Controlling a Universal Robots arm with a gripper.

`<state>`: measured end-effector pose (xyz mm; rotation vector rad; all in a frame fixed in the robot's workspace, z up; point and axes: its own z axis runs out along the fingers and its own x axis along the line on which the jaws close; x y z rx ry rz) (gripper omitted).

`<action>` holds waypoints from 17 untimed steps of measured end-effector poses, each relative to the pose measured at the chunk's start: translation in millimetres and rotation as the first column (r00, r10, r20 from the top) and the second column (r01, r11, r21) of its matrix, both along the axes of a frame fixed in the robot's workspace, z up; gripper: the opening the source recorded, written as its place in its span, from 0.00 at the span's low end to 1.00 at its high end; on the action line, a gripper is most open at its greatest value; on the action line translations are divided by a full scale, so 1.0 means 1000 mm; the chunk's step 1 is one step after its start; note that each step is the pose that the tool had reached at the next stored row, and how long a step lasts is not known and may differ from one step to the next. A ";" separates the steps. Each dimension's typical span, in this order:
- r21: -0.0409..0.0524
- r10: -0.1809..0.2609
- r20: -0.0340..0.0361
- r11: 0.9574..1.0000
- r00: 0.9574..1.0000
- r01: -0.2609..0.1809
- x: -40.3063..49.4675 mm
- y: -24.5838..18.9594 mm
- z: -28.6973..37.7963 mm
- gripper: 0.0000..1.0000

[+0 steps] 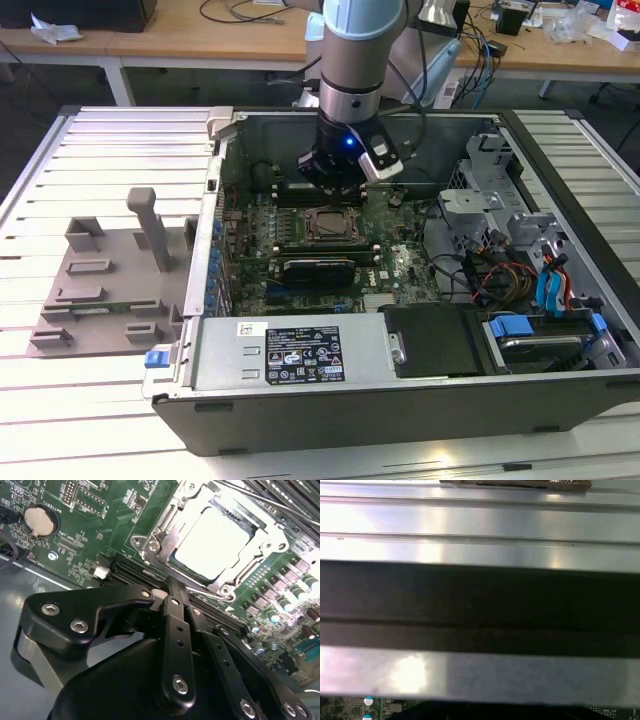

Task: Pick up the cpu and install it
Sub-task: 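Install the first cpu locking lever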

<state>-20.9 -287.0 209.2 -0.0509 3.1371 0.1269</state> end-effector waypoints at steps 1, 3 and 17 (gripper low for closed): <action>0.000 0.000 0.000 1.000 1.000 0.000 0.0007 0.0000 -0.0009 0.11; -0.002 0.000 0.000 1.000 1.000 0.000 0.0018 0.0000 -0.0023 0.11; -0.017 0.000 0.000 1.000 1.000 0.000 0.0077 -0.0008 -0.0094 0.11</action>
